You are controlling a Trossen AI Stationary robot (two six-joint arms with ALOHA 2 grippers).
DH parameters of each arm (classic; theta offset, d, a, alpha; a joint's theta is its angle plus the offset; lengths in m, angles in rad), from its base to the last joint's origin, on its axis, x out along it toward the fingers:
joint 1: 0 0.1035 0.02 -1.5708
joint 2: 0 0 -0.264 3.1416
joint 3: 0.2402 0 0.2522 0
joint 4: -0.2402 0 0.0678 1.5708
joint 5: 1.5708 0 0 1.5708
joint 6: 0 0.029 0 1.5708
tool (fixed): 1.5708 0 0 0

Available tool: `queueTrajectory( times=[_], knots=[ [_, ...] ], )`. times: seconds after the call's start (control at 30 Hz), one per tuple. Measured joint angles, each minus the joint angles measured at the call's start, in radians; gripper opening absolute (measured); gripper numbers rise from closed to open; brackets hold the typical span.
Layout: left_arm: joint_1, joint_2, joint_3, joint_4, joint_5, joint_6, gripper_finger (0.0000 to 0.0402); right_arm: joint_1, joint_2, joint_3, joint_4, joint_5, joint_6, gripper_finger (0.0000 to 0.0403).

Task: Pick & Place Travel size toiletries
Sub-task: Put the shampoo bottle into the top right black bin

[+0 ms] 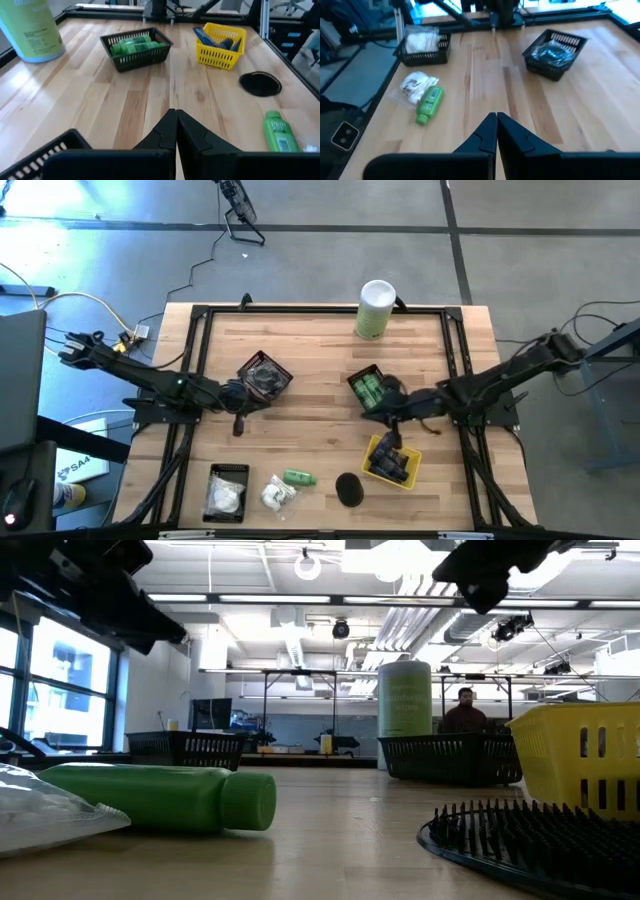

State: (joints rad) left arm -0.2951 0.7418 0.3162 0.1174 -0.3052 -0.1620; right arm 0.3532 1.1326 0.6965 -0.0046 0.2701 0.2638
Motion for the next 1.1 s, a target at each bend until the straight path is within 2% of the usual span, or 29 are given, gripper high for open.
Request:
queueTrajectory(
  times=[0.13, 0.27, 0.53, 0.87, 1.1],
  knots=[
    [0.0, 0.045, 0.0, 0.033, 0.0, -0.003, 0.0, -0.004, -0.081, -0.072, 0.041, 0.046, -0.025, 0.0004],
    [0.0, 0.088, 0.0, 0.056, 0.0, -0.021, 0.0, -0.004, -0.123, -0.168, 0.197, 0.068, -0.074, 0.0004],
    [0.0, 0.126, 0.0, 0.13, -0.001, -0.031, 0.0, -0.004, -0.13, -0.302, 0.459, 0.069, -0.122, 0.0004],
    [0.0, 0.126, 0.0, 0.135, -0.02, -0.027, 0.0, -0.015, -0.162, -0.305, 0.466, 0.078, -0.267, 0.0004],
    [0.0, 0.126, 0.0, 0.137, -0.021, -0.027, 0.0, -0.026, -0.194, -0.305, 0.456, 0.068, -0.243, 0.0004]
  ],
)
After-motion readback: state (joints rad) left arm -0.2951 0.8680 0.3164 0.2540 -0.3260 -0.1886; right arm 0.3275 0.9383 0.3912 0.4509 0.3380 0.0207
